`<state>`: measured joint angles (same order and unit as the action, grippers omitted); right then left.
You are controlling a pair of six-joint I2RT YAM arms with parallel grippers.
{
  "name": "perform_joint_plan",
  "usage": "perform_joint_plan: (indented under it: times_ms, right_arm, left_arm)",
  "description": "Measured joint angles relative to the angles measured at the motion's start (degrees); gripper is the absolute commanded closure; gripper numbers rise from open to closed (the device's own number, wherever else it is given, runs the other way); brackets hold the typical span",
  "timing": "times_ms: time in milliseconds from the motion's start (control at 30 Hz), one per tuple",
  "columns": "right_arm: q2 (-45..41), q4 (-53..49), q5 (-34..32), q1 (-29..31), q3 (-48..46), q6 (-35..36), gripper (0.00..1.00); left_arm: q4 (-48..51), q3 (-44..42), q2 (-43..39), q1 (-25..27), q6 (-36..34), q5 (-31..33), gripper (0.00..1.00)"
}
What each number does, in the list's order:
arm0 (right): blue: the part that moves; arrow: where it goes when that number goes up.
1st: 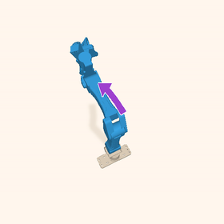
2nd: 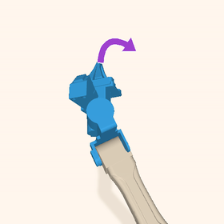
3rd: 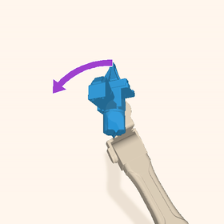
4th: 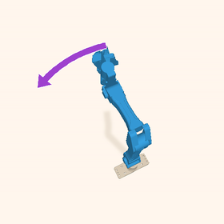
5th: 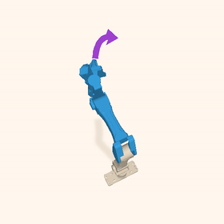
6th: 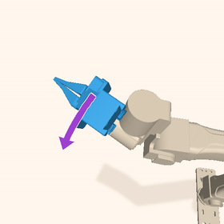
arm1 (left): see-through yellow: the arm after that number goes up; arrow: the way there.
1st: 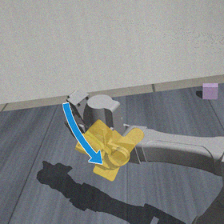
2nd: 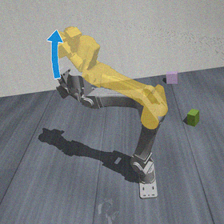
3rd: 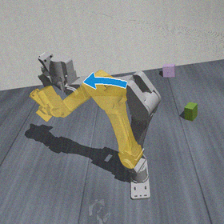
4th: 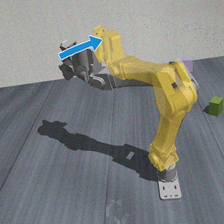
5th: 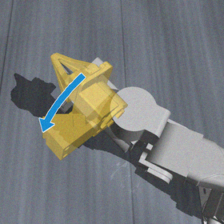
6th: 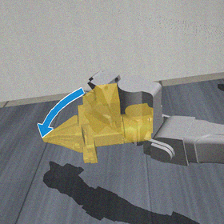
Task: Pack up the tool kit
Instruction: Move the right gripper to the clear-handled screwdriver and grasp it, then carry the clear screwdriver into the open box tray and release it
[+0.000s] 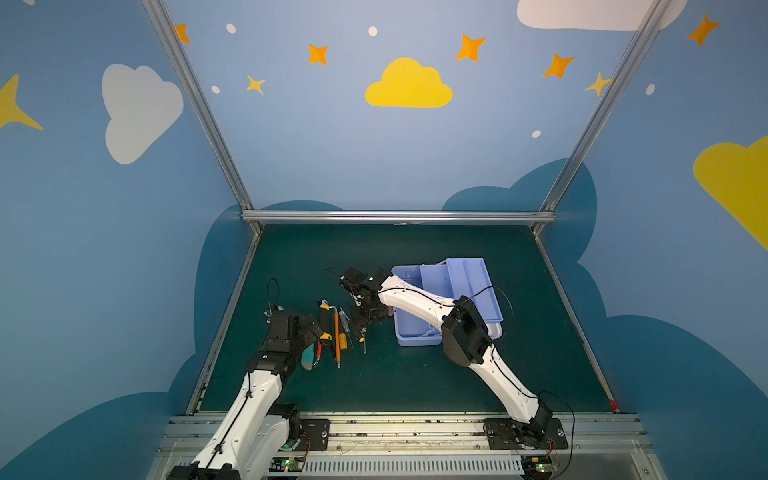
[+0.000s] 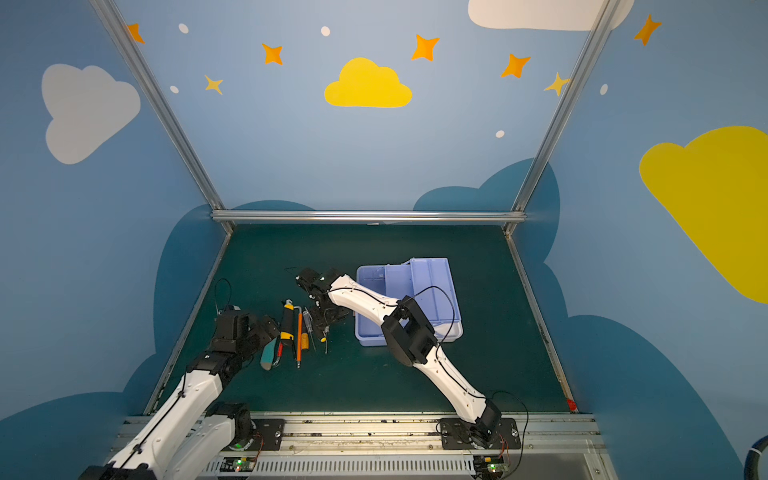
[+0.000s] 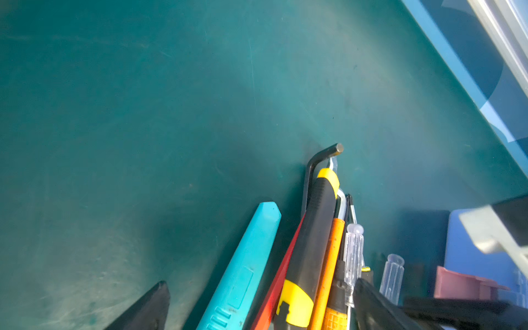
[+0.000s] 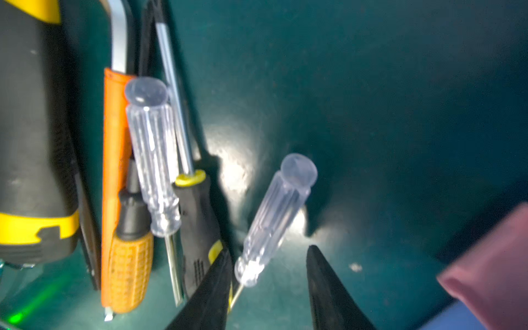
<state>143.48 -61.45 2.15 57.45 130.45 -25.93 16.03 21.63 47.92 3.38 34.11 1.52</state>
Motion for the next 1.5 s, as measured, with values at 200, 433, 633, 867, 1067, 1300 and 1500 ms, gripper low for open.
perform_joint_plan:
  times_ms: [200,433,633,867,1067,1300,1500]
  right_arm:
    - [1.6,-0.7,-2.1,0.0,2.2,0.2,0.69]
    - [2.2,-1.6,-3.8,0.0,2.6,1.1,0.71]
    - [2.4,-1.6,-4.3,0.0,2.9,2.5,0.82]
    - [2.8,-1.7,-4.5,-0.3,3.7,2.6,0.97]
    - [1.9,-1.6,-1.4,-1.7,3.7,2.4,1.0]
    - [-8.7,-0.5,3.2,-4.9,1.4,3.7,1.0]
    - [-23.2,1.8,5.0,-11.0,-7.0,4.5,1.0]
  left_arm:
    - [-0.4,0.0,2.8,-0.1,0.4,-2.5,0.0]
    - [-1.3,0.0,1.8,-0.1,0.6,-4.4,0.0]
    - [-2.4,0.0,2.3,-0.1,1.1,-5.6,0.0]
    - [-4.0,0.0,6.0,-0.1,1.6,-7.7,0.0]
    - [-4.1,0.0,7.1,-0.1,1.8,-7.7,0.0]
    - [-5.1,0.0,8.7,-0.1,1.9,-8.0,0.0]
    - [-7.0,0.0,11.3,-0.1,1.9,-9.2,0.0]
